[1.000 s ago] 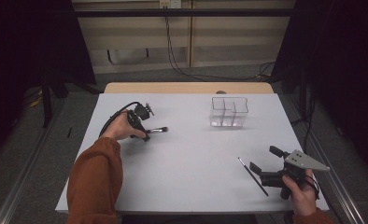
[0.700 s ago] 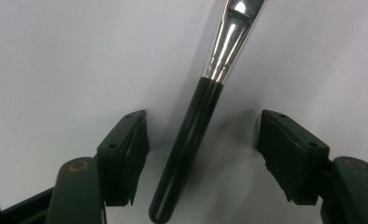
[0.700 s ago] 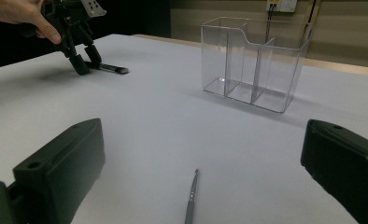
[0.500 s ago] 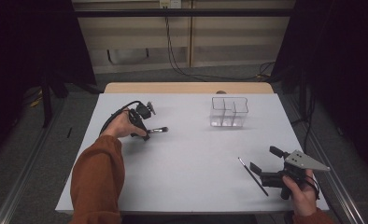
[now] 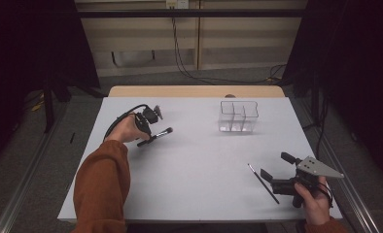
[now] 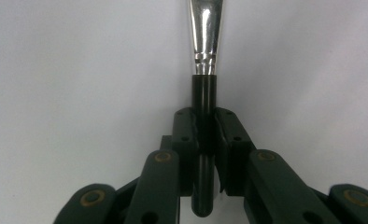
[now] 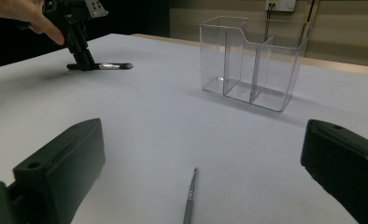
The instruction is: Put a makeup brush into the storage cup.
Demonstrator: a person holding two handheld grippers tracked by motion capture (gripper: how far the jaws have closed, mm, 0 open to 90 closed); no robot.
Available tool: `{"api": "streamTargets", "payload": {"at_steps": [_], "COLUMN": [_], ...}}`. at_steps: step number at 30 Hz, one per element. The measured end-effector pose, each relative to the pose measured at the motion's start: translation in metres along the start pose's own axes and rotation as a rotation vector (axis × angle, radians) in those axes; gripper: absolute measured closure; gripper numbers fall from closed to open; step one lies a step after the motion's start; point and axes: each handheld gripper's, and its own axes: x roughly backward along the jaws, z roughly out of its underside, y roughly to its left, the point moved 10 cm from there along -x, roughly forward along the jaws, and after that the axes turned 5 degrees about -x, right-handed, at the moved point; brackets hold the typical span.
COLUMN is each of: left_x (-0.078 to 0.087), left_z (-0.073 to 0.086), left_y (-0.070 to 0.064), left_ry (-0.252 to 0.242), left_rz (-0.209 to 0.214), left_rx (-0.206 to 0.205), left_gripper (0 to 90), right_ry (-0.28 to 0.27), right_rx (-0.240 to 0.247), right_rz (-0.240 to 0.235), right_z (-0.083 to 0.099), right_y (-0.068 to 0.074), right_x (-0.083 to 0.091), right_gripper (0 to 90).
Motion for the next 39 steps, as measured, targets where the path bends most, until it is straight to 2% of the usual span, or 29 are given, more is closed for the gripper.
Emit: {"api": "streamTargets", "payload": {"at_steps": [7, 8, 9, 11, 13, 14, 17, 20, 22, 23, 25, 26, 28, 29, 32, 33, 34, 37, 39], "left_x": [0.001, 0.001, 0.002, 0.002, 0.003, 0.003, 0.004, 0.011, 0.014, 0.019, 0.021, 0.026, 0.027, 0.029, 0.03, 0.03, 0.03, 0.031, 0.032], "left_z": [0.0, 0.0, 0.001, 0.001, 0.001, 0.002, 0.003, 0.001, 0.002, 0.001, 0.0, 0.0, 0.0, 0.0, 0.001, 0.0, 0.0, 0.002, 0.003], "left_y": [-0.001, -0.002, -0.001, -0.001, -0.001, -0.001, -0.001, -0.001, 0.0, 0.0, 0.001, 0.001, 0.001, 0.0, 0.0, -0.001, -0.001, -0.004, -0.003], "left_ry": [0.006, -0.005, -0.005, -0.036, -0.044, -0.062, -0.073, -0.136, -0.144, -0.178, -0.192, -0.222, -0.236, -0.262, -0.282, -0.306, -0.306, -0.353, -0.37], "left_rz": [-0.01, -0.01, -0.012, -0.005, -0.006, 0.001, 0.004, 0.004, 0.009, 0.002, -0.002, 0.004, 0.002, 0.007, 0.021, 0.009, 0.009, 0.028, 0.02], "left_rx": [-0.008, 0.004, -0.004, 0.017, 0.017, 0.032, 0.035, 0.052, 0.047, 0.062, 0.065, 0.075, 0.081, 0.095, 0.107, 0.133, 0.133, 0.152, 0.159], "left_gripper": [79.8, 79.8, 79.8, 79.8, 79.9, 79.9, 79.9, 79.9, 79.8, 79.8, 79.9, 79.8, 79.8, 79.8, 79.8, 79.8, 79.8, 79.8, 79.8], "right_ry": [0.003, 0.003, 0.002, 0.002, 0.004, 0.005, 0.004, 0.005, 0.005, 0.005, 0.004, 0.004, 0.004, 0.005, 0.004, 0.004, 0.004, 0.005, 0.005], "right_rx": [-0.006, -0.004, -0.003, -0.003, -0.005, 0.0, 0.002, 0.0, 0.0, -0.001, -0.001, -0.001, -0.001, -0.001, 0.0, -0.001, -0.001, -0.001, -0.002], "right_rz": [0.001, 0.001, 0.001, 0.002, 0.002, 0.002, 0.003, 0.004, 0.004, 0.004, 0.004, 0.004, 0.005, 0.005, 0.005, 0.004, 0.005, 0.005, 0.006], "right_z": [0.0, 0.0, 0.0, 0.0, 0.0, 0.0, 0.0, 0.0, 0.0, 0.0, 0.0, 0.0, 0.0, 0.0, 0.0, 0.0, 0.0, 0.0, 0.0], "right_y": [0.0, 0.0, 0.0, 0.0, 0.0, 0.0, 0.0, 0.0, 0.0, 0.0, 0.0, 0.0, 0.0, 0.0, 0.0, 0.0, 0.0, 0.0, -0.001], "right_x": [0.0, -0.001, 0.0, -0.001, -0.001, -0.001, -0.001, -0.001, -0.001, -0.001, -0.001, -0.001, -0.001, -0.001, -0.001, -0.001, -0.001, -0.001, -0.001], "right_gripper": [0.0, 0.0, 0.0, 0.0, 0.0, 0.0, 0.0, 0.0, 0.0, 0.0, 0.0, 0.0, 0.0, 0.0, 0.0, 0.0, 0.0, 0.0, 0.0]}}
